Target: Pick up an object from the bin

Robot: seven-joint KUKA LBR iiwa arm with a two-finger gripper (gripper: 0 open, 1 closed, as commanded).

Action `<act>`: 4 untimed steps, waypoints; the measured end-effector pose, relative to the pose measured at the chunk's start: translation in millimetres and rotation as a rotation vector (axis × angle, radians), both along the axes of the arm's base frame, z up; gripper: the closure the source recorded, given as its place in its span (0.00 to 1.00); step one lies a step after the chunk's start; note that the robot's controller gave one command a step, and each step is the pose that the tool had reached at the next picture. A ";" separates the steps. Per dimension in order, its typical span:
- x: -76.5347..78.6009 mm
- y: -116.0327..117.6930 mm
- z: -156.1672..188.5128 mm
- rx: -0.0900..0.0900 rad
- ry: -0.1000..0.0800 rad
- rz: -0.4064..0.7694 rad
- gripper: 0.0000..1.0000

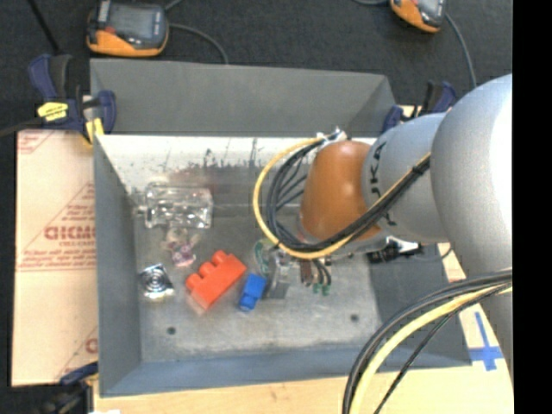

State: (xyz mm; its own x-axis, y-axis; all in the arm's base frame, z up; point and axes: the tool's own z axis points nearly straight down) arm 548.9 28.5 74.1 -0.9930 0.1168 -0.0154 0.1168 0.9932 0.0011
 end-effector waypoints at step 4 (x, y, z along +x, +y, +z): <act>18.4 7.9 -0.9 0.001 0.003 0.094 0.00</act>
Offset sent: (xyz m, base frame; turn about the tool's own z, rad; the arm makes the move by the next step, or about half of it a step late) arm 0.0000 0.0000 0.0000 0.0000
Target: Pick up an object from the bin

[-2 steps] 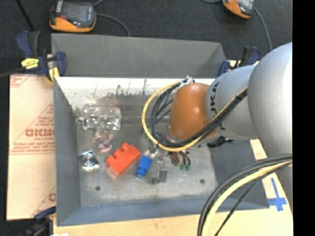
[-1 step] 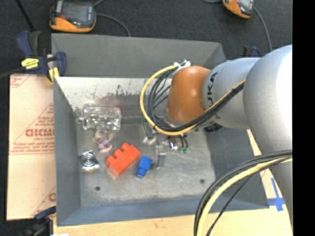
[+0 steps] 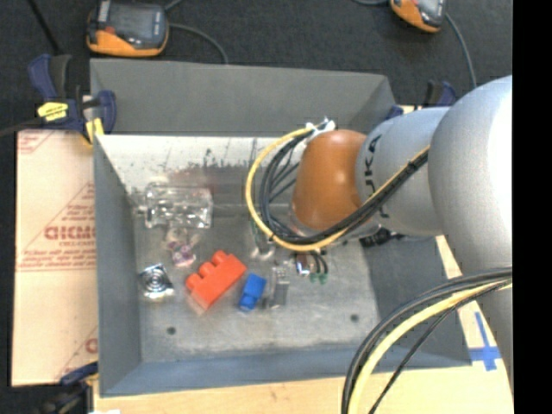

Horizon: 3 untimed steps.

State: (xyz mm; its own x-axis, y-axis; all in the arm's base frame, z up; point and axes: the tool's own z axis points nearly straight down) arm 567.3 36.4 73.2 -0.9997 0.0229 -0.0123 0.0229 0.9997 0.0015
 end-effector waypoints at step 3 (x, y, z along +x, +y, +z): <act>23.5 -2.3 -0.8 0.000 0.005 -0.011 0.00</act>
Offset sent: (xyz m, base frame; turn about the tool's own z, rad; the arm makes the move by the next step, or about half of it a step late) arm 0.0000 0.0000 0.0000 0.0000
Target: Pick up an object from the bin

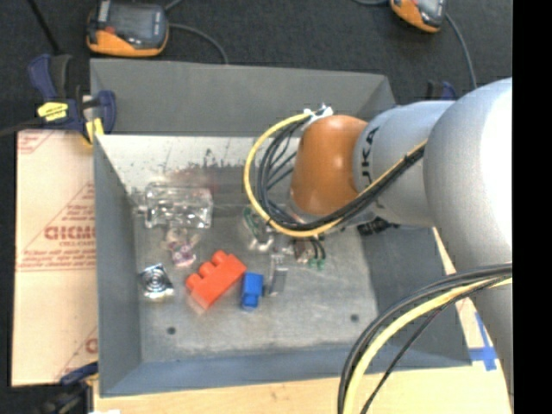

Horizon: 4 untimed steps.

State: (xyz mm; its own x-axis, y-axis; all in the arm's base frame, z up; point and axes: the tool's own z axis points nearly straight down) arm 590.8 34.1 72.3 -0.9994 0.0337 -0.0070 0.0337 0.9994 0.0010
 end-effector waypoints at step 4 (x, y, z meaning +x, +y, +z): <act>32.2 -15.1 35.5 -0.001 0.002 -0.093 0.00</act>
Offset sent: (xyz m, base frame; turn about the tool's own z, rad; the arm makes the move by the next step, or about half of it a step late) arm 0.0310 -0.0039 -0.0023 0.0867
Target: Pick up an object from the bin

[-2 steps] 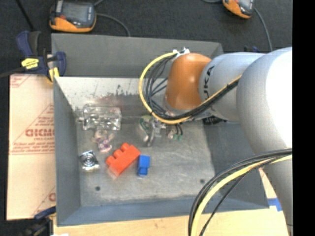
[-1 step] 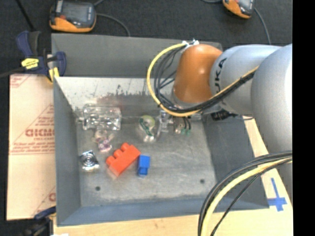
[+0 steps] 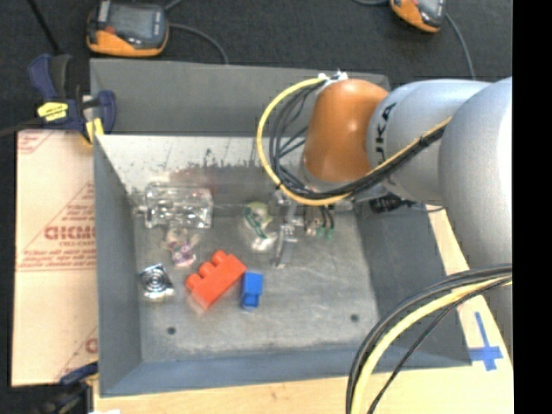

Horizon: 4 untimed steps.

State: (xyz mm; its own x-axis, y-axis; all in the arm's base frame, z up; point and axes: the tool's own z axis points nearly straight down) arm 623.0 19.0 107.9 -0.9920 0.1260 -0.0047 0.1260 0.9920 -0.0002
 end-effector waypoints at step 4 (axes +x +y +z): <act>-54.8 -15.7 80.8 0.002 -0.002 -0.229 1.00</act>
Offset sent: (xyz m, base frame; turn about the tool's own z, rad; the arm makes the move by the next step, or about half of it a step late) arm 0.0210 -0.0051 0.0196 0.0147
